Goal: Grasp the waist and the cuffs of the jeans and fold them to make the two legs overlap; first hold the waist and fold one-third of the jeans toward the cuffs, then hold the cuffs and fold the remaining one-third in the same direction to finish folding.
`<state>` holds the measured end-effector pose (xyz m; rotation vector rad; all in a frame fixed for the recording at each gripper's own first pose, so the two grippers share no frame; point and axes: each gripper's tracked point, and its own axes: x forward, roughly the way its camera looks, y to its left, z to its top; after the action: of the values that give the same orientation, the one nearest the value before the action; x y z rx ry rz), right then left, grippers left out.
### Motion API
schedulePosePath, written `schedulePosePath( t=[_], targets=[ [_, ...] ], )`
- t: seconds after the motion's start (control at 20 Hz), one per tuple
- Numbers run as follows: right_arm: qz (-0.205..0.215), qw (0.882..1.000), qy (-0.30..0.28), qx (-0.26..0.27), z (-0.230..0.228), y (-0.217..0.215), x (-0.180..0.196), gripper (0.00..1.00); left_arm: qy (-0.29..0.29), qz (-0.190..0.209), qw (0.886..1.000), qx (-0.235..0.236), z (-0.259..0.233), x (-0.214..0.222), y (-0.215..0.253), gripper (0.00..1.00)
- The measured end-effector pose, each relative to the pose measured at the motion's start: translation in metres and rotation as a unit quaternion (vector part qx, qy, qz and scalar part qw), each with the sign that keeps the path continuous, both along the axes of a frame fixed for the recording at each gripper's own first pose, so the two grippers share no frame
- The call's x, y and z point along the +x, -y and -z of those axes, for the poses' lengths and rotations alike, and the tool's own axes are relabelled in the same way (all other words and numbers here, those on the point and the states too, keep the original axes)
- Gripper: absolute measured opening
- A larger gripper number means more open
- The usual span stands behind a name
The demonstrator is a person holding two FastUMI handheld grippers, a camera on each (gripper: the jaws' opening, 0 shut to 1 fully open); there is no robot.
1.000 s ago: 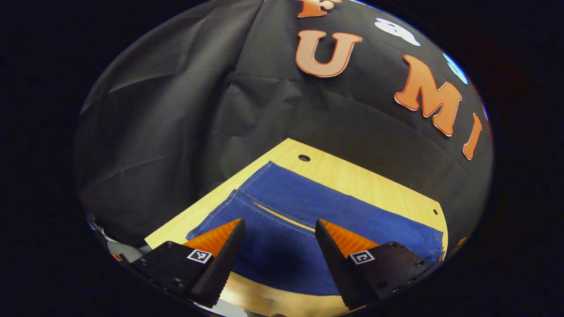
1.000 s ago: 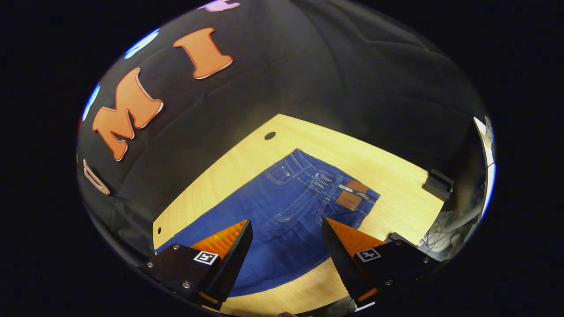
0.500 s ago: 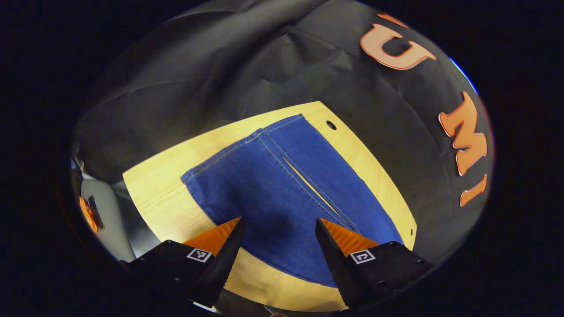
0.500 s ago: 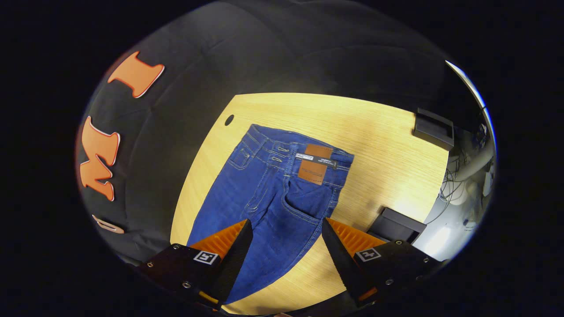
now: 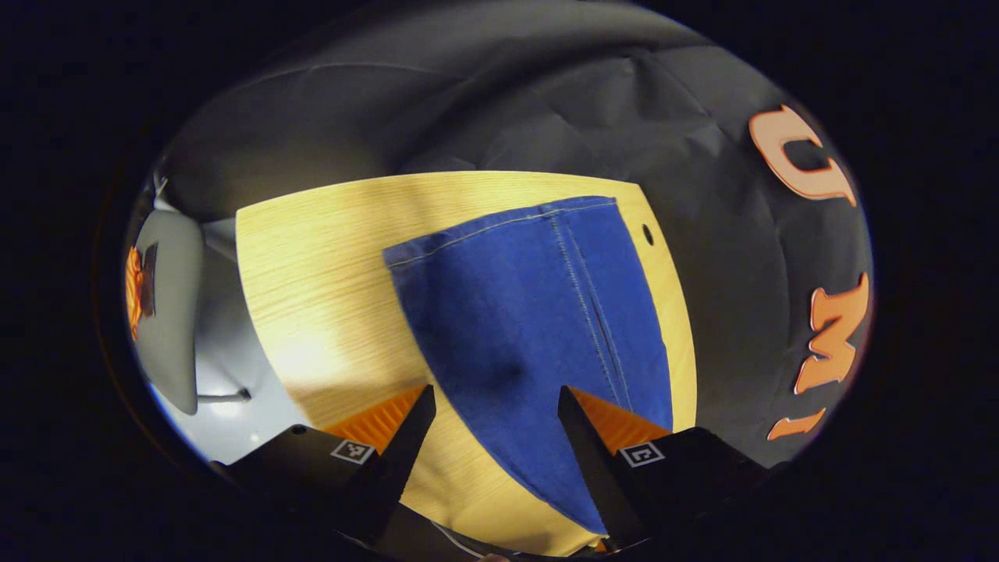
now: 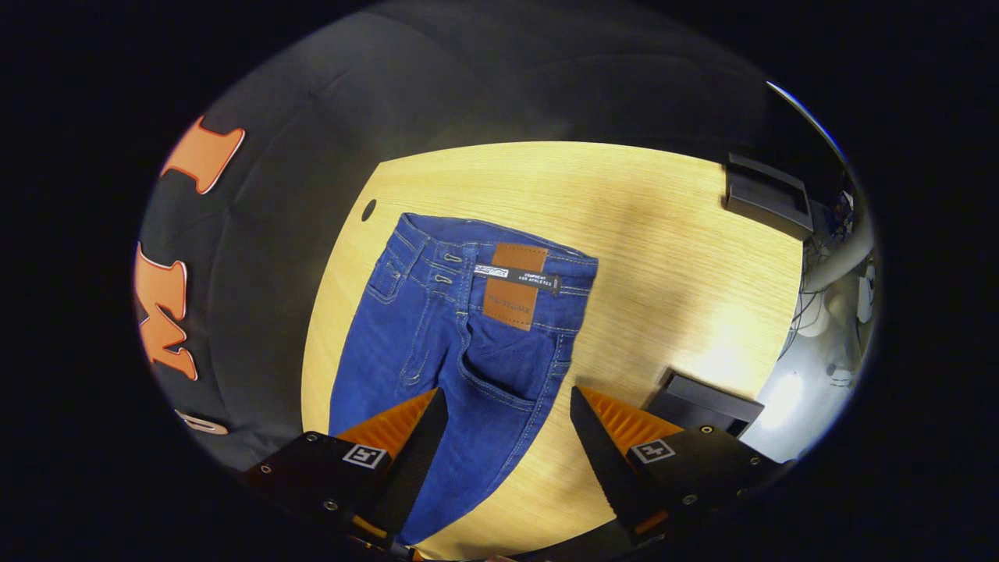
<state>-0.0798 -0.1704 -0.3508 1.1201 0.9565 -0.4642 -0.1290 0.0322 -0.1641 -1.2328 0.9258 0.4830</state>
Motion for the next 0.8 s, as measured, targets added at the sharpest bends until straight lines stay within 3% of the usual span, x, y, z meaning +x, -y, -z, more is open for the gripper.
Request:
schedulePosePath(
  t=[0.35,0.8],
  targets=[
    [0.013,1.0,0.007,0.022,0.012,0.003,0.009,0.98,0.049,-0.067,0.996,-0.043,0.004,0.017,-0.028,0.93],
    [0.03,0.998,0.041,0.047,0.013,0.003,0.026,0.93,0.099,-0.027,0.994,-0.037,0.009,0.055,-0.021,0.81]
  ],
)
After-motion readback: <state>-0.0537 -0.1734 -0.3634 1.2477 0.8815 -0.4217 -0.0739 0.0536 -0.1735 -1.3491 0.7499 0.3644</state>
